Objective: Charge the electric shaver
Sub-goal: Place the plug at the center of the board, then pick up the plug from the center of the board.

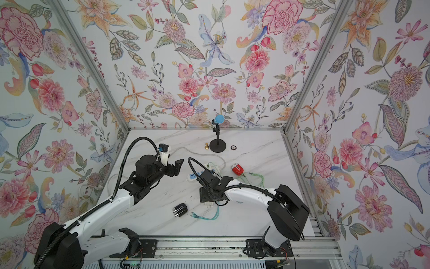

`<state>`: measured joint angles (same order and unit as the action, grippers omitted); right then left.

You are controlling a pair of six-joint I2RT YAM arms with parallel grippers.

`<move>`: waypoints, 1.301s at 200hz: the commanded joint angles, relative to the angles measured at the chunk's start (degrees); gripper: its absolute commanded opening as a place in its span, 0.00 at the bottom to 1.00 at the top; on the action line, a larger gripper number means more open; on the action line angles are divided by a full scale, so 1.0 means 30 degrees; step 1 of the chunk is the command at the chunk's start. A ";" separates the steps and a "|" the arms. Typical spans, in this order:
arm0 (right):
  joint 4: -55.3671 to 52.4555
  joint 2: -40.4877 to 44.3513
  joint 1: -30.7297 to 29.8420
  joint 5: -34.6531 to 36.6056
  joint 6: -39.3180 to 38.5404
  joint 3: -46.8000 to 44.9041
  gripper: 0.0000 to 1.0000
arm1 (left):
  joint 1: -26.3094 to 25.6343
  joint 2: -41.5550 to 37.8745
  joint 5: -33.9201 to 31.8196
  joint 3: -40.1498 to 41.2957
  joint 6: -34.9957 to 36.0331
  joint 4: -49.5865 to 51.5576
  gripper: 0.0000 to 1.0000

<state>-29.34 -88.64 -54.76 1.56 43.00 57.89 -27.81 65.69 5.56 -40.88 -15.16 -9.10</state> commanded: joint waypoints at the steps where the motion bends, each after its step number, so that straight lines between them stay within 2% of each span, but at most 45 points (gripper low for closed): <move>1: -0.2005 0.1483 0.0839 -0.0930 -0.2204 0.0597 0.66 | -0.0308 0.0164 0.0167 -0.0369 0.0497 0.0424 0.85; 28: -0.1722 0.1531 0.1942 -0.1685 -0.5232 0.0609 0.58 | -0.0389 0.0105 0.0587 -0.0267 0.0548 0.0529 0.85; 47: -0.0916 0.0495 0.2610 -0.1885 -0.5736 0.0774 0.49 | -0.0404 0.0105 0.1170 -0.0233 0.0490 0.0571 0.85; 114: 0.2638 -0.2495 0.3198 -0.2432 -0.5110 0.0874 0.40 | -0.0397 -0.0014 0.1193 -0.0382 0.0395 0.1233 0.85; 188: 0.2982 -0.4048 0.3257 -0.1108 -0.4824 0.0806 0.36 | -0.0397 0.0280 0.1045 -0.0669 0.0512 0.1618 0.86; 260: 0.3988 -0.4123 0.3247 -0.1612 -0.4608 0.0510 0.15 | -0.0396 0.0317 0.1182 -0.0124 0.0424 0.1310 0.86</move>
<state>-18.13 -101.58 -45.23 -3.18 28.82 59.57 -28.53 66.28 8.58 -41.12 -14.31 -5.10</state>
